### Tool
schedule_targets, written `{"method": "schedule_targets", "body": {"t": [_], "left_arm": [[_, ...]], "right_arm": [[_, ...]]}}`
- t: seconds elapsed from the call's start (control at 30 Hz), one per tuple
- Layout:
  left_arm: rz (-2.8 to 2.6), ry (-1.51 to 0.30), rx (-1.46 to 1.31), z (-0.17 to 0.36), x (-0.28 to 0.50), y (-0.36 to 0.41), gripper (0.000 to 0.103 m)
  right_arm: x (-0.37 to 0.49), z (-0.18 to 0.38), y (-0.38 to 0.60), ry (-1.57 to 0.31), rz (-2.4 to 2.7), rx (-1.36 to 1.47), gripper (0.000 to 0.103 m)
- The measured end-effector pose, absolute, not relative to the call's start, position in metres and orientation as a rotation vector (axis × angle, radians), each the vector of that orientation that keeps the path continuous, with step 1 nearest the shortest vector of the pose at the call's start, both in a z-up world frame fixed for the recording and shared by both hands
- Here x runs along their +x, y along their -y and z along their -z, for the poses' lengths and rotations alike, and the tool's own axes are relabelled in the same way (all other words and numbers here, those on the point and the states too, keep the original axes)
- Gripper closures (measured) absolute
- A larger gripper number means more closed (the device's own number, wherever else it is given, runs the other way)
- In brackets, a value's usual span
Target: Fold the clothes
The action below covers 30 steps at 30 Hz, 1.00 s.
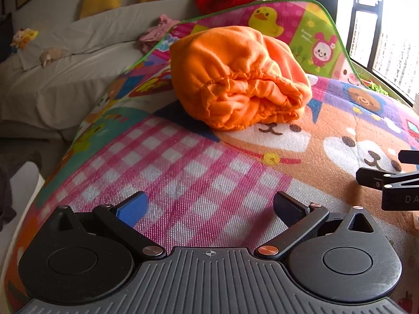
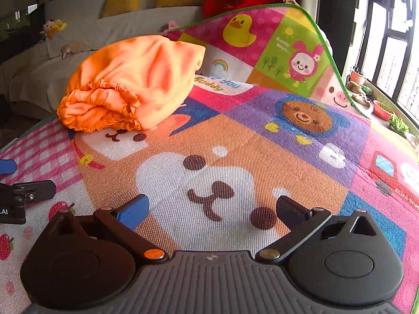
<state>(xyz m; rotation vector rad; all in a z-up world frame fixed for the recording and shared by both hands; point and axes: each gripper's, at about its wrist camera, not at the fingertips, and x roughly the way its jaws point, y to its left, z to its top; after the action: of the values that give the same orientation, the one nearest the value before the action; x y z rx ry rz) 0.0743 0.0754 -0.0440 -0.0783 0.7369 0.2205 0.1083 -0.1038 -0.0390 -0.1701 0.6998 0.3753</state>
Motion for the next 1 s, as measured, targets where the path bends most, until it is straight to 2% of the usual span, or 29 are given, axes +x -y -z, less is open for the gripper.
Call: {"method": "schedule_targets", "body": {"t": [0.77, 1.0], "left_arm": [[-0.214, -0.715, -0.099, 0.045, 0.075, -0.078, 0.0], [-0.23, -0.548, -0.118, 0.034, 0.059, -0.077, 0.0]], "right_arm": [[0.107, 0.042, 0.108, -0.692, -0.376, -0.136, 0.0], [0.107, 0.041, 0.109, -0.693, -0.377, -0.137, 0.0]]}}
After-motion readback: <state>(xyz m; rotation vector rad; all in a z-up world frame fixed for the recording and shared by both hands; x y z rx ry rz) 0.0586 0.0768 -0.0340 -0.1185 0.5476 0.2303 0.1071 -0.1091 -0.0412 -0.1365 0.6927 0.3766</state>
